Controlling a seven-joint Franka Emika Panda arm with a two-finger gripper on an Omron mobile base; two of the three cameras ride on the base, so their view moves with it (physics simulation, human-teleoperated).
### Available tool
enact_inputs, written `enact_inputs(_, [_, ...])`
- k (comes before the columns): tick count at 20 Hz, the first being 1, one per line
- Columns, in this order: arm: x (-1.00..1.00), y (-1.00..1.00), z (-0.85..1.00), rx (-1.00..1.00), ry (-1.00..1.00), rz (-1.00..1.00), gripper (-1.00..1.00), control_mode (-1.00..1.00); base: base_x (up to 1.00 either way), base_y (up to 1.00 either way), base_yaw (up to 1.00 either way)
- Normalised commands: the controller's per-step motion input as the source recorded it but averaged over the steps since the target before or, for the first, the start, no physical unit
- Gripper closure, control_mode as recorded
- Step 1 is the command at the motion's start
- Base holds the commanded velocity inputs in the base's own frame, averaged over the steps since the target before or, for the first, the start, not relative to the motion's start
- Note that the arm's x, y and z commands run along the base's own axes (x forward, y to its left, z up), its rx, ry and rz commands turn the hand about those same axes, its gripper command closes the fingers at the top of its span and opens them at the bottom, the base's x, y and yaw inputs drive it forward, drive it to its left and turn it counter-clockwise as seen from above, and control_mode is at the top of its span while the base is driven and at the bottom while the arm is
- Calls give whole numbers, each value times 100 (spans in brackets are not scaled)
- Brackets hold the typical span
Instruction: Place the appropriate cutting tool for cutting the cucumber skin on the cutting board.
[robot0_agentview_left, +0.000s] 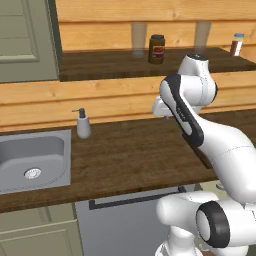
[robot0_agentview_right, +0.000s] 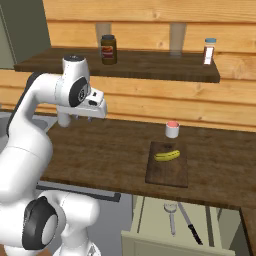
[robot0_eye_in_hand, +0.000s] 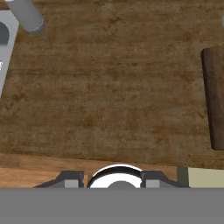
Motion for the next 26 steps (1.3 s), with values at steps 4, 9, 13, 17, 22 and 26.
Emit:
enact_inputs(4, [-12, 0, -12, 0, 0, 0, -100, -100, 0, 0, 0])
enact_inputs(9, [-47, 0, -17, 0, 4, 0, -100, -100, 0, 0, 0])
enact_inputs(13, [-43, 0, -13, 0, 2, 0, -100, -100, 0, 0, 0])
enact_inputs(17, [-50, 0, -7, 0, 1, 0, -100, -100, 0, 0, 0])
enact_inputs(22, [-51, 0, -4, 0, 0, 0, -100, -100, 0, 0, 0])
enact_inputs(26, [-45, 0, -6, 0, 0, 0, -100, -100, 0, 0, 0])
